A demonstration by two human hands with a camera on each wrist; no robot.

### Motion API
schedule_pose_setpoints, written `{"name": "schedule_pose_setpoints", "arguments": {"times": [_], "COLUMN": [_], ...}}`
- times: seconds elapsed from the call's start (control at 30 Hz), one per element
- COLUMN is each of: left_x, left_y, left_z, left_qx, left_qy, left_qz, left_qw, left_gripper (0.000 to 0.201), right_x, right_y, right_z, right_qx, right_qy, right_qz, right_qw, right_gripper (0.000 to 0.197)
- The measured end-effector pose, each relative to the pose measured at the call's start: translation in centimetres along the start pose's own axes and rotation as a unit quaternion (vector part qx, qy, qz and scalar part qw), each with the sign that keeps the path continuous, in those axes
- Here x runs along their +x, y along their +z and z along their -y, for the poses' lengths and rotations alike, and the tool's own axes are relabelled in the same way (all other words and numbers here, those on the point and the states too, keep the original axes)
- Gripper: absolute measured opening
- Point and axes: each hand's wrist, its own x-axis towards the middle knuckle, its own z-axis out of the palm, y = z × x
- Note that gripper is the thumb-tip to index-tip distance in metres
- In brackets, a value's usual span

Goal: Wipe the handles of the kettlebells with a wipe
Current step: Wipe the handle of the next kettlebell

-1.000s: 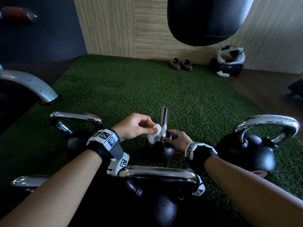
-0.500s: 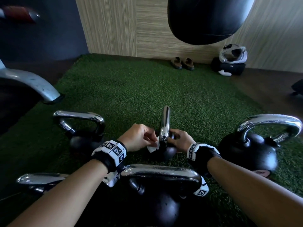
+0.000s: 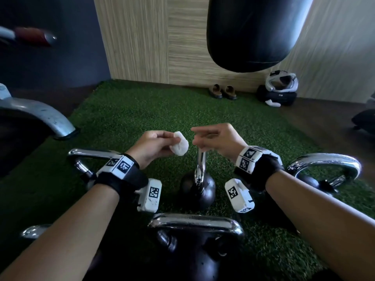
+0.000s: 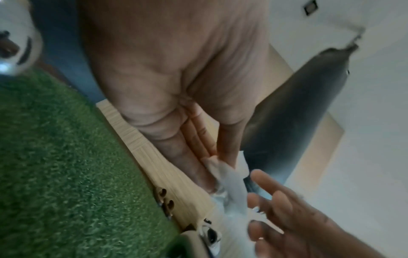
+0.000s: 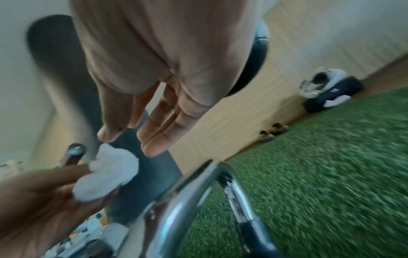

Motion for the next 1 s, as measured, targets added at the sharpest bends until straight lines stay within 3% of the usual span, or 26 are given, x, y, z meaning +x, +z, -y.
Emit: {"name": "schedule_pose_setpoints", "arguments": {"times": [0.07,0.13,0.3,0.5,0.67,0.77,0.83,0.93,0.97,1.0], "left_x": [-0.1,-0.2,-0.5,0.1,0.7,2.0,2.8,2.4,2.1,1.9], "left_y": [0.5,0.8,1.3,1.5,2.3,2.2,1.9,2.6,3.0,3.5], "left_z": [-1.0,-1.4,-1.0,-0.7,-0.9,0.0,1.7,6.3,7.8,9.0], "left_qx": [-0.045,-0.067,-0.085,-0.074,0.001,0.145,0.333,0.536,0.536,0.508], "left_qy": [-0.018,-0.029,-0.056,-0.102,-0.075,-0.047,-0.041,-0.058,-0.042,-0.021], "left_qz": [0.008,0.008,0.021,0.075,0.118,0.072,0.065,0.197,0.25,0.287], "left_qw": [0.999,0.997,0.995,0.989,0.99,0.986,0.94,0.819,0.805,0.812], "left_gripper": [0.019,0.018,0.021,0.038,0.031,0.039,0.058,0.1,0.108,0.106], "right_x": [0.4,0.7,1.0,0.6,0.8,1.0,1.0,0.6,0.4,0.4], "right_y": [0.8,1.6,2.6,2.2,1.0,-0.3,-1.0,-0.9,-0.6,-0.2], "right_z": [1.3,1.5,0.8,-0.4,-1.5,-2.6,-4.7,-8.6,-9.7,-10.5], "right_qx": [-0.062,-0.102,-0.114,-0.101,-0.048,0.004,0.007,-0.03,-0.036,-0.036], "right_qy": [-0.014,-0.032,-0.03,-0.038,0.01,0.06,0.123,0.217,0.237,0.249], "right_qz": [0.021,-0.01,-0.083,-0.159,-0.19,-0.243,-0.279,-0.278,-0.27,-0.265], "right_qw": [0.998,0.994,0.99,0.981,0.981,0.968,0.952,0.935,0.933,0.931], "right_gripper": [0.04,0.042,0.035,0.019,0.015,0.015,0.018,0.023,0.023,0.021]}}
